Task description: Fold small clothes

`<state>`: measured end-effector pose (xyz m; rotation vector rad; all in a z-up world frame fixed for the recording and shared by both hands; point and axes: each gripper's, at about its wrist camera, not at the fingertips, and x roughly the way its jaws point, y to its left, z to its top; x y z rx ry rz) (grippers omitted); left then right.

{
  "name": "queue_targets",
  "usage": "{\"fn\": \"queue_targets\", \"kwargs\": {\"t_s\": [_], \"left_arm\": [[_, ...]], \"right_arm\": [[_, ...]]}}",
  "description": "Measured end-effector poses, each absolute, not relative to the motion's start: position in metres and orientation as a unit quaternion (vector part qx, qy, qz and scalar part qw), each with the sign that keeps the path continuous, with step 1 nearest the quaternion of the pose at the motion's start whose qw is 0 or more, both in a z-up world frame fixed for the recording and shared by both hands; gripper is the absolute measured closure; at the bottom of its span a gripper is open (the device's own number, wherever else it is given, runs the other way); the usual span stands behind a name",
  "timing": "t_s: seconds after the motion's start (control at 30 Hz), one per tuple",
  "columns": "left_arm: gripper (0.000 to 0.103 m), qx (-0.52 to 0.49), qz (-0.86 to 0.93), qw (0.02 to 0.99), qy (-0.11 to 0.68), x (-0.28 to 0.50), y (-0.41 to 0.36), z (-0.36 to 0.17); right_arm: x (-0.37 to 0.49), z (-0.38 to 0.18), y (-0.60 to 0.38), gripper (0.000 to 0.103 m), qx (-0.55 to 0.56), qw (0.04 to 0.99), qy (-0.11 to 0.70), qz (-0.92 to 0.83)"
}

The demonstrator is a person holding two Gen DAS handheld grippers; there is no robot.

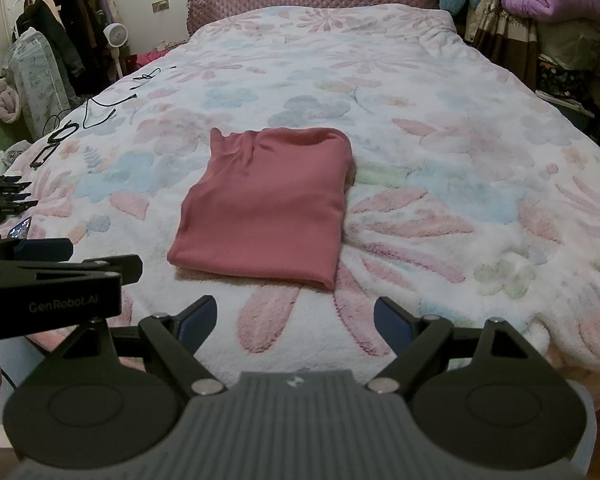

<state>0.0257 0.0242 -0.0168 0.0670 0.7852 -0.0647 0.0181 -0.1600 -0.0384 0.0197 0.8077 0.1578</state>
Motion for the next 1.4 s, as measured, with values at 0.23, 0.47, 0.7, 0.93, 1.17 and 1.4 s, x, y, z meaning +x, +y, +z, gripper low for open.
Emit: {"fn": "queue_targets", "kwargs": {"t_s": [0.23, 0.47, 0.7, 0.93, 1.17, 1.4], "left_arm": [[0.015, 0.032, -0.033, 0.922, 0.384, 0.0252, 0.0245, -0.0190], [0.015, 0.033, -0.033, 0.922, 0.384, 0.0251, 0.0244, -0.0200], [0.015, 0.034, -0.033, 0.922, 0.384, 0.0250, 0.0240, -0.0204], [0.015, 0.035, -0.033, 0.922, 0.385, 0.0247, 0.0236, -0.0210], [0.015, 0.034, -0.034, 0.922, 0.384, 0.0250, 0.0232, -0.0203], [0.015, 0.035, -0.036, 0.922, 0.383, 0.0252, 0.0225, -0.0208]], "right_arm": [[0.0174, -0.0387, -0.1609, 0.021, 0.011, 0.916, 0.393, 0.076], [0.0151, -0.0429, -0.1582, 0.021, 0.000, 0.916, 0.394, 0.077], [0.0153, -0.0428, -0.1593, 0.021, 0.005, 0.916, 0.394, 0.078], [0.0164, -0.0422, -0.1603, 0.021, 0.009, 0.915, 0.397, 0.078], [0.0170, -0.0423, -0.1610, 0.021, 0.011, 0.913, 0.400, 0.078], [0.0174, -0.0423, -0.1612, 0.021, 0.011, 0.913, 0.401, 0.078]]}}
